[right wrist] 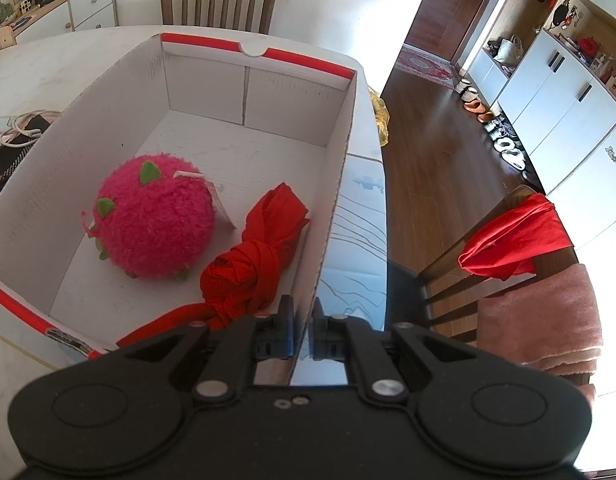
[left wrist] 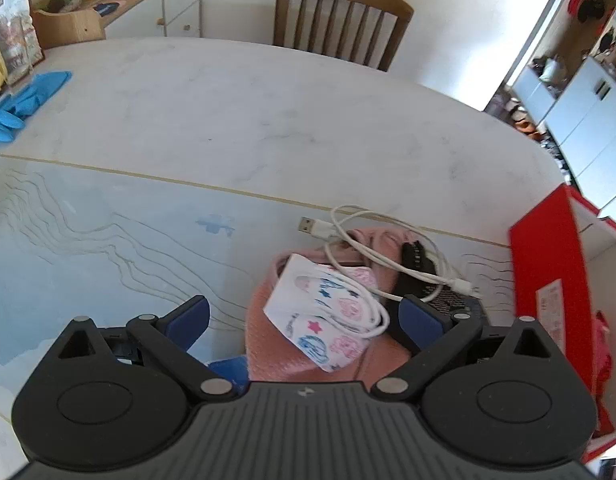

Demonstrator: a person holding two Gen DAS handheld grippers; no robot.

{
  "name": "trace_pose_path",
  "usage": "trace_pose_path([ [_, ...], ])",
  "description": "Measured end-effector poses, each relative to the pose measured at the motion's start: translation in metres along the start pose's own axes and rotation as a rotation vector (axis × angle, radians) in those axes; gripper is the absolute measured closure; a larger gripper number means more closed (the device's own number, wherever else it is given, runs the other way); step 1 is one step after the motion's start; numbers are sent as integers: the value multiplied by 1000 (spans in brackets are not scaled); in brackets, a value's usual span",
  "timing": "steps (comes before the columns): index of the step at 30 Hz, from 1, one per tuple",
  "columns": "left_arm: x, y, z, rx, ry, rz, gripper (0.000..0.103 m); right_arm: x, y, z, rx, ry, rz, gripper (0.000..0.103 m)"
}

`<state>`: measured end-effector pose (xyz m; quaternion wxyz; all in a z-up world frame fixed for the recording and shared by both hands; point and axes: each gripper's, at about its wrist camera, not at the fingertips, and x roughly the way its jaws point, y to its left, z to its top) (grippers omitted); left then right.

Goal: Organize objects
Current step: 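Move the left gripper back to the pile over the white mask bag, then grasp the white printed mask bag with the left gripper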

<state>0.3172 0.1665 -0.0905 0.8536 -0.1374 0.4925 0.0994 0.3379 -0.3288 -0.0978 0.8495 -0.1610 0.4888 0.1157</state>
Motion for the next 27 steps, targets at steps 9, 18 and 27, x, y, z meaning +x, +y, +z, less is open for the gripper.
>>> trace_pose_path([
  [9, 5, -2, 1, 27, -3, 8, 18, 0, 0, 0, 1, -1, -2, 97],
  [18, 6, -10, -3, 82, 7, 12, 70, 0, 0, 0, 1, -1, -1, 97],
  [27, -13, -23, -6, 198, -76, 23, 98, 0, 1, 0, 1, -1, -1, 97],
])
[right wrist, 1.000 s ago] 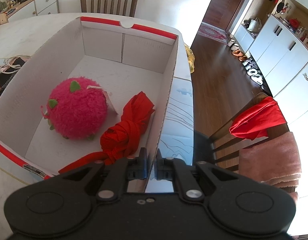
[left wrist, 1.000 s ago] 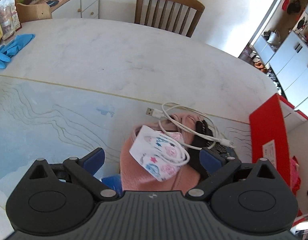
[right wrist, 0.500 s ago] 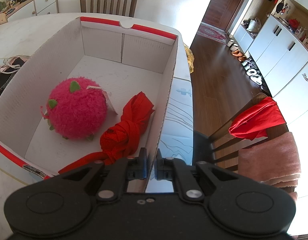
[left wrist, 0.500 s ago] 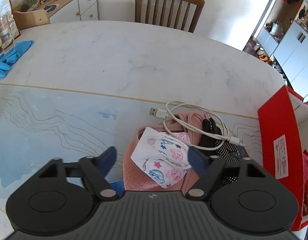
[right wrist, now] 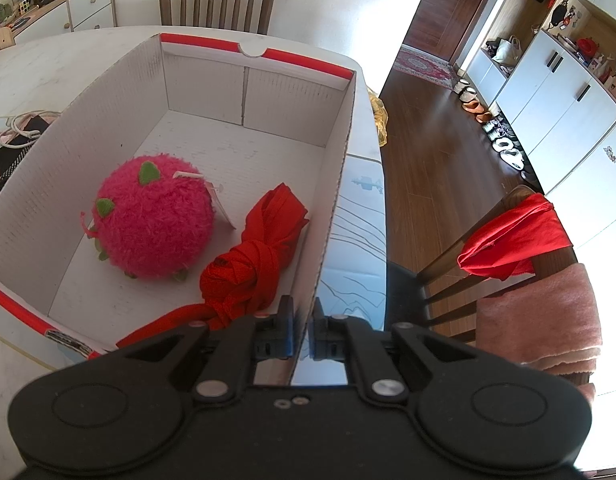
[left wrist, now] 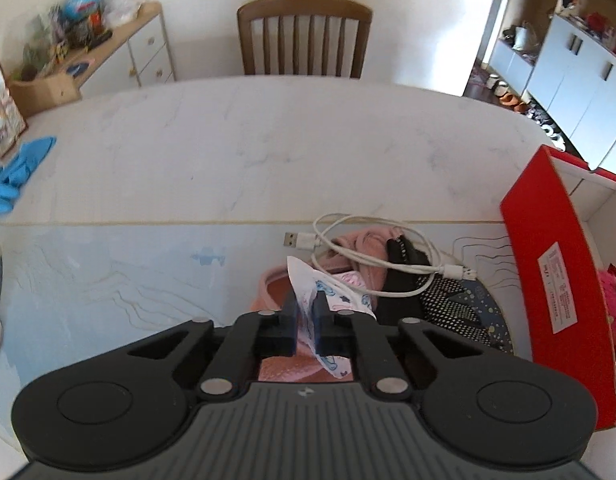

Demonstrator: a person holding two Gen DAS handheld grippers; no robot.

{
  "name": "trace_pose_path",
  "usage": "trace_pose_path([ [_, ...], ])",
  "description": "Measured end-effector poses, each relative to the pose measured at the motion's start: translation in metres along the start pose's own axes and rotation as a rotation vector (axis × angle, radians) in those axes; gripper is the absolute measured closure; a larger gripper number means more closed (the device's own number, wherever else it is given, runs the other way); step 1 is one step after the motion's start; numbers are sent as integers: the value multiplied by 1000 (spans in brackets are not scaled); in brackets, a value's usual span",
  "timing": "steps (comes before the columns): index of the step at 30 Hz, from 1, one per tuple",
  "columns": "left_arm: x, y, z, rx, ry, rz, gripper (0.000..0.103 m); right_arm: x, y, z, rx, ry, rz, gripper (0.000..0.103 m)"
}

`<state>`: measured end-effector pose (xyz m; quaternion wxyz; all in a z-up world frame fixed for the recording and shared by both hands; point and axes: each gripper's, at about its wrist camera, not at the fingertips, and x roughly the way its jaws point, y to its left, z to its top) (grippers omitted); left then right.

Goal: Organize objects
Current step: 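Grasp the white printed mask bag with the left gripper, then carry the white bag into the box and open the left gripper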

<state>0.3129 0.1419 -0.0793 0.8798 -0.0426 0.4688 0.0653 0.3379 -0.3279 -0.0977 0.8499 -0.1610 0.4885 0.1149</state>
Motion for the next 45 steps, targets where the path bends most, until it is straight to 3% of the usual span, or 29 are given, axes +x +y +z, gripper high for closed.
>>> trace_pose_path([
  [8, -20, -5, 2, 48, -31, -32, 101, 0, 0, 0, -2, -1, -1, 97],
  [20, -68, -32, 10, 115, -70, -187, 101, 0, 2, 1, -11, 0, -4, 97],
  [34, -97, -138, 22, 267, -122, -425, 101, 0, 3, 1, -17, -1, -6, 97],
  [39, -91, -179, 19, 331, -98, -503, 101, 1, 3, 2, -20, -2, -4, 97],
  [45, -77, -219, 6, 411, -64, -536, 101, 1, 4, 2, -20, -2, -2, 97],
])
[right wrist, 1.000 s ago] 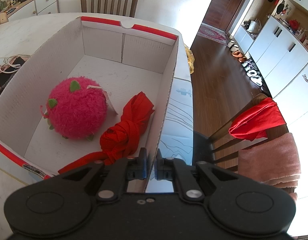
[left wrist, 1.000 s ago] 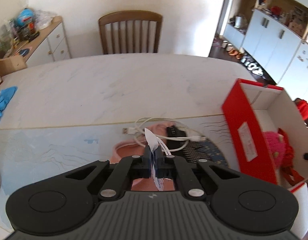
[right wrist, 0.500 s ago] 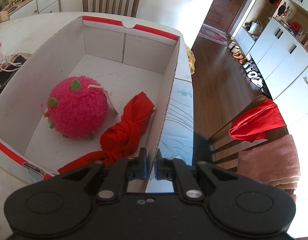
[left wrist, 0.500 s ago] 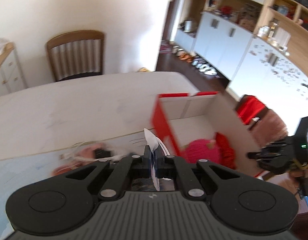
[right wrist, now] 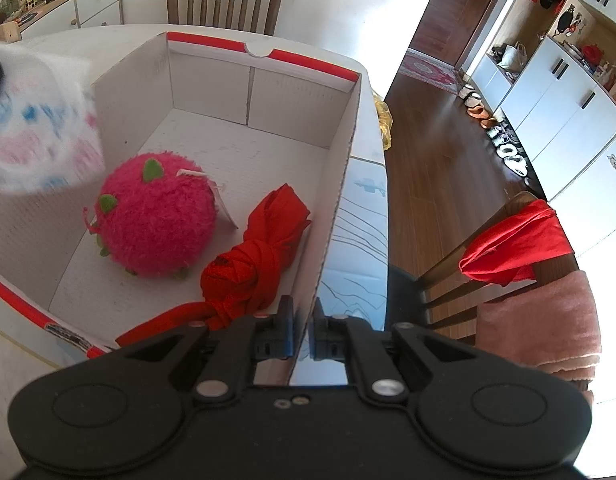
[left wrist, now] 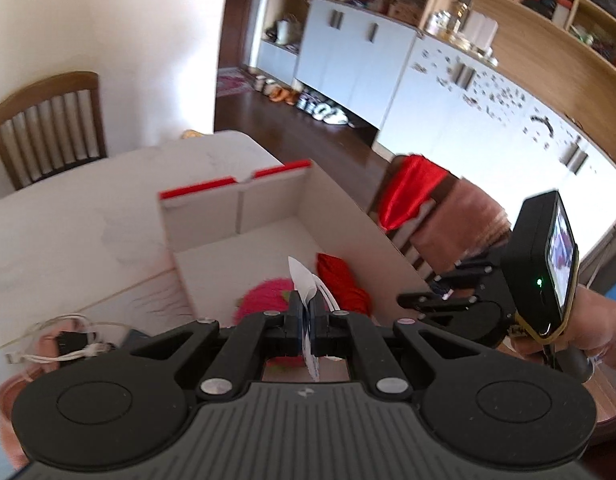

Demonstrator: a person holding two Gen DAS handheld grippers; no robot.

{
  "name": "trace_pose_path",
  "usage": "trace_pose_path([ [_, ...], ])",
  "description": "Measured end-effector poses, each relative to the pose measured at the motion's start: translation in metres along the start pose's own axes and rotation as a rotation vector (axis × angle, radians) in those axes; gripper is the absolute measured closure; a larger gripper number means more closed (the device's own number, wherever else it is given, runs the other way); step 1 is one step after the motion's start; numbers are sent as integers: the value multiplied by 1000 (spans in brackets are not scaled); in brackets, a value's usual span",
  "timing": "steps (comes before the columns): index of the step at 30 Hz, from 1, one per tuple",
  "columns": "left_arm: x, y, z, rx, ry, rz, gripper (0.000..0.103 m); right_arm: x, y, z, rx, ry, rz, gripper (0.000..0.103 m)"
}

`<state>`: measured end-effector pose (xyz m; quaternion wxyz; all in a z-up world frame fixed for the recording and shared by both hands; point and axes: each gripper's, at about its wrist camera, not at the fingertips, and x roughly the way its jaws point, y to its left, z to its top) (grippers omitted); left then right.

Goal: Organize objects
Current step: 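Carry the white bag into the box and open the left gripper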

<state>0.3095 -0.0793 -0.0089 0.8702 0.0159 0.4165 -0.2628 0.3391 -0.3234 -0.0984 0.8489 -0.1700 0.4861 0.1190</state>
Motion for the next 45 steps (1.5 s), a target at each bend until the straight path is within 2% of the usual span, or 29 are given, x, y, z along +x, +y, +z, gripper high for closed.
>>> trace_pose_path([
  [9, 51, -40, -3, 120, 86, -35, 101, 1, 0, 0, -1, -1, 0, 97],
  [16, 81, -54, -8, 205, 155, 8, 101, 2, 1, -1, -2, -2, 1, 97],
  [24, 99, -49, -17, 201, 240, -3, 101, 3, 2, 0, -2, -2, 2, 97],
  [32, 103, -42, -17, 182, 283, -18, 98, 3, 1, -1, -2, -3, 2, 97],
  [36, 104, -41, -19, 183, 294, 1, 97, 3, 2, 0, -1, -2, 2, 97],
  [39, 105, -40, -21, 184, 310, -5, 92, 3, 1, -1, 1, -3, 3, 97],
  [43, 102, -39, -22, 185, 304, -7, 78, 5, 4, 0, 2, -4, 3, 97],
  [45, 98, -38, -22, 173, 294, -11, 75, 5, 4, 0, 2, -4, 3, 97],
])
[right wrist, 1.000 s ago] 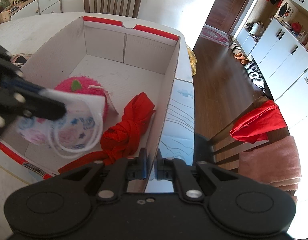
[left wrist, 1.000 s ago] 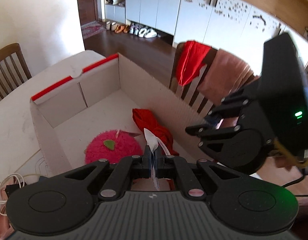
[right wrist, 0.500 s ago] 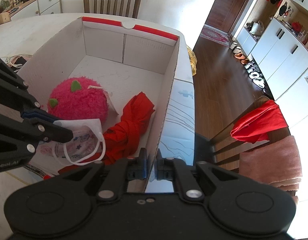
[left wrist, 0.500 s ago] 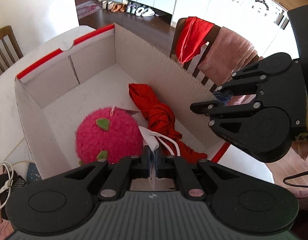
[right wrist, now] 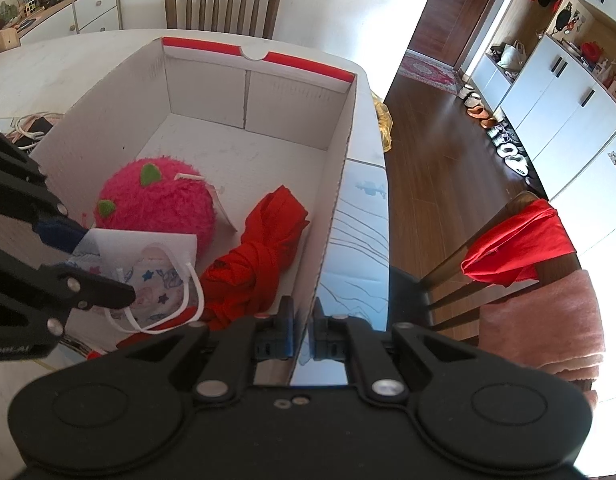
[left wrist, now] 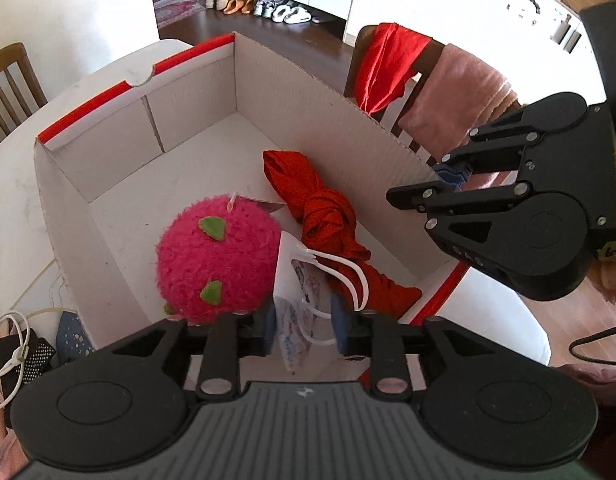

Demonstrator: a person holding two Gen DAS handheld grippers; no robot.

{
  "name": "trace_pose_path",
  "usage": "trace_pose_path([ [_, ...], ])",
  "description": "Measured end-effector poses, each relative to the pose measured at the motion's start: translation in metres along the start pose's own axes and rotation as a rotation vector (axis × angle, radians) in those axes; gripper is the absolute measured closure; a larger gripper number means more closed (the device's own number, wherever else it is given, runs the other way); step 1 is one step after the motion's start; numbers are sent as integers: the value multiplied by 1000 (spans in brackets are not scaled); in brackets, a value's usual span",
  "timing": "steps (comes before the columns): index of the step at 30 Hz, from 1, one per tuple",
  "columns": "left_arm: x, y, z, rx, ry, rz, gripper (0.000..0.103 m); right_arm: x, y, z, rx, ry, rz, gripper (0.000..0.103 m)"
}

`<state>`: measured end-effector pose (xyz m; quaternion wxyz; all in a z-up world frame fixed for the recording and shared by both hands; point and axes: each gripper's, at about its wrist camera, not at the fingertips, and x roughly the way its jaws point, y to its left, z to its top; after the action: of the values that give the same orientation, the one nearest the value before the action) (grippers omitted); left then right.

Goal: Organize objects
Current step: 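Carry the white bag into the box and open the left gripper, then move the left gripper back toward the remaining pile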

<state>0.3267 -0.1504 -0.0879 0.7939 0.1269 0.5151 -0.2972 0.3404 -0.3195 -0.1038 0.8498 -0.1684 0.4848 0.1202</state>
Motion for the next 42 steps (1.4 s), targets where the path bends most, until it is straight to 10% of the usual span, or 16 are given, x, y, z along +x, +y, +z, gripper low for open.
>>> trace_pose_path([
  [21, -84, 28, -22, -135, -172, 62, 73, 0, 0, 0, -2, 1, -1, 97],
  [25, -100, 36, -31, -155, -211, 92, 45, 0, 0, 0, -1, 0, -2, 97],
  [42, -137, 116, -106, -399, -186, 316, 18, 0, 0, 0, -1, 1, -1, 97],
])
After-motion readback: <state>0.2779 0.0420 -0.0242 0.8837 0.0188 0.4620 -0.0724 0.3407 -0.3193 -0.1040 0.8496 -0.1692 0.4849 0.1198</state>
